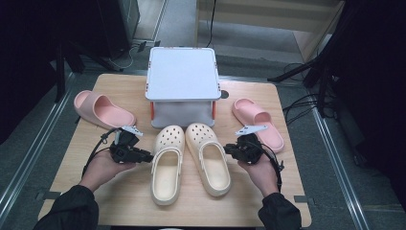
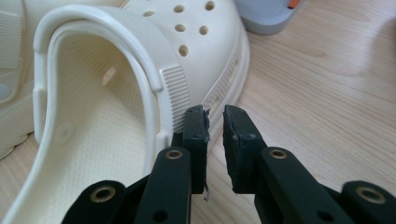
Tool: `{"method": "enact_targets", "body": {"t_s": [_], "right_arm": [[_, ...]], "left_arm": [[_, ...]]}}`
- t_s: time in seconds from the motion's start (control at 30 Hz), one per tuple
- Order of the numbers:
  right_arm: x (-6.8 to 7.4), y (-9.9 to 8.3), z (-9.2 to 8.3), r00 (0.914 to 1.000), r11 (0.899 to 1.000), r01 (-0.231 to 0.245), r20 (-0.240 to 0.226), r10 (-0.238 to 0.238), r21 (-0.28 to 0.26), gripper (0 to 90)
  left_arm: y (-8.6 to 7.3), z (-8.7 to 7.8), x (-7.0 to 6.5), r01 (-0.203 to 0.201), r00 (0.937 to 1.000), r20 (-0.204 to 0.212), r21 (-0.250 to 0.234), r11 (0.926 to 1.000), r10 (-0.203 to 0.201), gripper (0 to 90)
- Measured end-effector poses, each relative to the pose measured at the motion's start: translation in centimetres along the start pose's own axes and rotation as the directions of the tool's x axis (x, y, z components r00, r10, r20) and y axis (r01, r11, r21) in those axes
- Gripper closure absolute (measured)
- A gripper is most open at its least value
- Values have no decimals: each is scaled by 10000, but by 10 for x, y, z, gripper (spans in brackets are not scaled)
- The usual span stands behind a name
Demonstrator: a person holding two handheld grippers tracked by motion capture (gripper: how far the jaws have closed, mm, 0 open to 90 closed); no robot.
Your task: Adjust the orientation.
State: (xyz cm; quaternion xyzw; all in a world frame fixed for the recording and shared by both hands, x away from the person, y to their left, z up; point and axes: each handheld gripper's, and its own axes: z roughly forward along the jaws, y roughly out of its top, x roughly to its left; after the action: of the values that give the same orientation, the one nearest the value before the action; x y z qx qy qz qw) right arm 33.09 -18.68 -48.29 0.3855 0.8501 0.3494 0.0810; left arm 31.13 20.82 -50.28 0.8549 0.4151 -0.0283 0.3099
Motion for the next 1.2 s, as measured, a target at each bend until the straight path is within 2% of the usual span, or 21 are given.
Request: {"method": "enact_targets", "body": {"t_s": [0.33,0.5,0.57,0.6,0.67,0.77,0.8,0.83,0.87,0.9,0.97,1.0,1.07,1.2], "right_arm": [[13,0,10,9991,9994,264,-340,-256,228,796],[17,0,12,9987,9995,255,-451,-247,172,796],[16,0,12,9986,9997,208,-488,-202,118,788],[15,0,12,9989,9998,173,-449,-167,134,784],[13,1,9,9993,9999,132,-346,-135,-81,779],[11,2,-2,9993,9975,-266,-294,247,-656,765],[14,3,-11,9988,9938,-356,-369,319,-1053,745],[14,3,-11,9988,9938,-356,-369,319,-1053,745],[21,3,-19,9983,9904,-364,-490,301,-1337,714],[21,3,-19,9983,9904,-364,-490,301,-1337,714],[30,3,-25,9980,9875,-296,-604,205,-1545,683],[39,3,-28,9980,9853,-33,-632,-76,-1709,653],[43,2,-29,9979,9850,64,-622,-174,-1725,645],[51,0,-29,9961,9849,-142,-886,-12,-1728,612]], "left_arm": [[3,7,-15,-642,9976,283,209,9977,635,707],[3,8,-16,-720,9967,385,232,9971,711,699],[3,8,-13,-500,9974,526,218,9985,488,681],[3,8,-11,-499,9977,466,222,9985,488,676],[3,5,-8,-434,9983,393,87,9990,430,674],[3,-3,-4,-284,9989,354,-431,9987,300,661],[2,-6,-3,-244,9990,350,-525,9983,263,652],[2,-9,-3,-191,9993,305,-639,9978,211,652],[2,-11,-2,-192,9994,267,-694,9974,211,642],[2,-12,-2,-166,9995,270,-740,9971,187,642],[2,-15,-1,-171,9996,193,-797,9967,187,626],[2,-17,-1,-137,9996,222,-870,9961,157,608],[3,-19,-2,-73,9996,268,-1009,9949,100,601],[5,-22,-2,-95,9995,281,-1053,9944,125,600]]}}
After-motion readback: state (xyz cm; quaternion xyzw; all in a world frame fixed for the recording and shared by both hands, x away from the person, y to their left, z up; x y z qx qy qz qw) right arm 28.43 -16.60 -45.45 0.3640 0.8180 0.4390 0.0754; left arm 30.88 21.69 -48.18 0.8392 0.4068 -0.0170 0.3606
